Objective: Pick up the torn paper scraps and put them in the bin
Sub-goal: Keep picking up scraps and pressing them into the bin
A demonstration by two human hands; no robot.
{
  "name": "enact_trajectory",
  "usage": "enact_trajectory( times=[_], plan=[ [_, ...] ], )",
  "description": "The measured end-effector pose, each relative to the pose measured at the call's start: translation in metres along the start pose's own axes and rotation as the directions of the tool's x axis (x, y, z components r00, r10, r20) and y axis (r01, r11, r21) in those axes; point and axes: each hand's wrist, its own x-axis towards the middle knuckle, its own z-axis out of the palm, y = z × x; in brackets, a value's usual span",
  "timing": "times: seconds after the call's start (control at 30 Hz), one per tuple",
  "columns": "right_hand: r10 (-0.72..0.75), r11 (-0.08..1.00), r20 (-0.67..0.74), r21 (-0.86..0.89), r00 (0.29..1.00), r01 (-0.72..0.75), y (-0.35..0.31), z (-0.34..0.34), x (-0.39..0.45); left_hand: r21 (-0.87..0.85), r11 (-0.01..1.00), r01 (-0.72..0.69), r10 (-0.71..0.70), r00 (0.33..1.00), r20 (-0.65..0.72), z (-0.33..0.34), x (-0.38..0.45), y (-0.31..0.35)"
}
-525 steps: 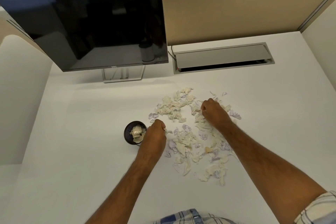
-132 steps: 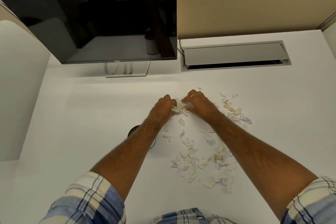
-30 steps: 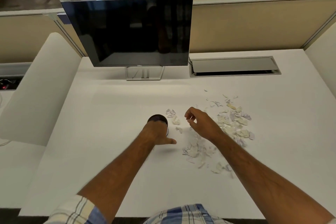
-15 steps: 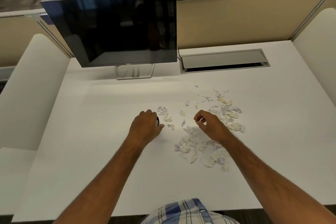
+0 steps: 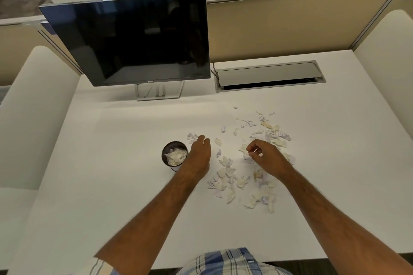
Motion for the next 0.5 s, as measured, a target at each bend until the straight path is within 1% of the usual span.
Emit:
enact_trajectory(
  times=[0.07,0.13,0.17,0.2,0.33,0.43,0.5],
  plan=[
    [0.006,1.000,0.007,0.004,1.000,-0.006,0.001,-0.002,0.002,0.150,0.986,0.068,-0.081,0.993,0.087,0.007,0.012,0.002],
    [0.006,1.000,0.017,0.004,1.000,-0.006,0.002,-0.003,0.004,0.308,0.949,0.070,-0.118,0.983,0.142,0.015,0.024,-0.001],
    [0.004,1.000,0.023,0.007,1.000,-0.004,0.003,-0.003,0.005,0.361,0.930,0.072,-0.141,0.976,0.167,0.019,0.030,-0.002],
    [0.001,1.000,0.028,0.012,1.000,-0.001,0.004,-0.004,0.006,0.374,0.923,0.090,-0.168,0.969,0.183,0.022,0.034,-0.005],
    [-0.002,1.000,0.049,0.018,0.999,0.001,0.007,-0.007,0.009,0.329,0.926,0.183,-0.266,0.936,0.230,0.021,0.044,-0.003],
    [-0.004,1.000,0.069,0.023,0.998,0.002,0.008,-0.009,0.012,0.317,0.924,0.214,-0.299,0.922,0.248,0.023,0.053,-0.004],
    [-0.001,1.000,0.082,0.030,0.997,-0.001,0.008,-0.009,0.015,0.290,0.928,0.236,-0.306,0.924,0.229,0.024,0.056,-0.003]
  ],
)
